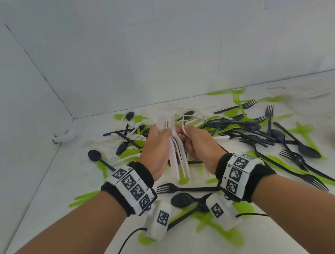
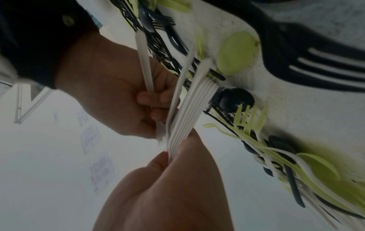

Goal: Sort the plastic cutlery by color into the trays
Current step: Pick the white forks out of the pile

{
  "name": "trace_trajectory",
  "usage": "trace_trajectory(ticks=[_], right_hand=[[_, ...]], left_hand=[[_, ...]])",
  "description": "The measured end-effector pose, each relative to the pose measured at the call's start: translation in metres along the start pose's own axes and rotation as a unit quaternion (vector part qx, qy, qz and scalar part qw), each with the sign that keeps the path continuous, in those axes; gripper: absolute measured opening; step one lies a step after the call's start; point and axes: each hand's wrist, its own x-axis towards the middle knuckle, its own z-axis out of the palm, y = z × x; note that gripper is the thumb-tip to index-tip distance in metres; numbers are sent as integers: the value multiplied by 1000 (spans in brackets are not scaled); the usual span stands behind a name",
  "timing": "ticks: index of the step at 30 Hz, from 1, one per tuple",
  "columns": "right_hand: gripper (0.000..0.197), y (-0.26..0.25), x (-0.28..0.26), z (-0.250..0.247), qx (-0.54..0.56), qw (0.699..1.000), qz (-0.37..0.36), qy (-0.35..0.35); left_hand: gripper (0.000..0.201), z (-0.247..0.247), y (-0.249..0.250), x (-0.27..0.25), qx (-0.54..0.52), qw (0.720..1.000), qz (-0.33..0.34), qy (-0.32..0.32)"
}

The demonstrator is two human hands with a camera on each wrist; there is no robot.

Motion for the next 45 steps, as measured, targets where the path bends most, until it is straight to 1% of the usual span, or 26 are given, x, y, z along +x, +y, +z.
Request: trace_trajectory(ticks=[2, 4, 6, 8, 9, 10, 13, 15, 17, 19, 20, 22, 25, 28, 32, 35, 37, 39, 42, 45], right_hand=[[41, 6, 6, 6, -58, 998, -34, 10], [44, 15, 12, 11, -76, 996, -44, 22], [48, 20, 17, 15, -69, 997, -24, 13], [49, 24, 24, 18, -81, 997, 2, 13], [49, 27, 29, 19, -79, 997, 4, 8], [50, 27, 29, 20, -62, 998, 5, 2], [53, 15, 18, 26, 60, 998, -19, 12], [46, 14, 14, 22, 90, 993, -55, 46], [31, 14, 9, 22, 52, 989, -103, 90], [18, 15, 6, 21, -6, 984, -139, 114], [19, 17, 7, 20, -40, 981, -152, 113], [24, 20, 7, 16, -88, 977, -173, 85], [31, 21, 5, 13, -122, 978, -164, 32], [36, 20, 5, 10, -105, 982, -158, 25], [35, 17, 0, 13, -34, 990, -135, 8], [38, 21, 1, 17, 8, 993, -119, -8], [39, 22, 1, 18, 31, 993, -112, -15], [42, 23, 2, 18, 35, 993, -112, -21], [45, 22, 0, 18, 17, 992, -124, -17], [41, 21, -1, 17, -2, 990, -139, 3]], left_hand=[[41, 5, -2, -2, 15, 1000, 10, 1], [39, 8, -4, -2, 25, 1000, 17, -2], [38, 10, -3, -2, 16, 1000, 12, -3], [33, 10, -1, -1, -11, 1000, 1, -7], [32, 10, 0, 0, -22, 1000, -3, -6], [32, 9, 0, 1, -28, 1000, -2, -4], [36, 5, -1, 4, -23, 1000, 9, 7], [37, 5, -2, 4, -29, 999, 7, 13], [36, 5, -1, 4, -44, 999, 3, 17], [37, 5, 3, 5, -70, 997, 1, 26], [36, 4, 5, 6, -82, 996, -1, 32], [38, 1, 11, 10, -112, 993, -1, 42], [40, -2, 16, 11, -148, 988, 0, 39], [37, -2, 16, 8, -150, 988, -15, 30], [32, 0, 14, 7, -112, 993, 7, 44], [28, 1, 15, 3, -92, 995, 13, 35], [20, 1, 15, 1, -77, 997, 17, 25], [12, 1, 17, -1, -68, 997, 22, 21], [16, 1, 18, -2, -52, 998, 28, 28], [9, 3, 18, -3, -58, 998, 22, 28]])
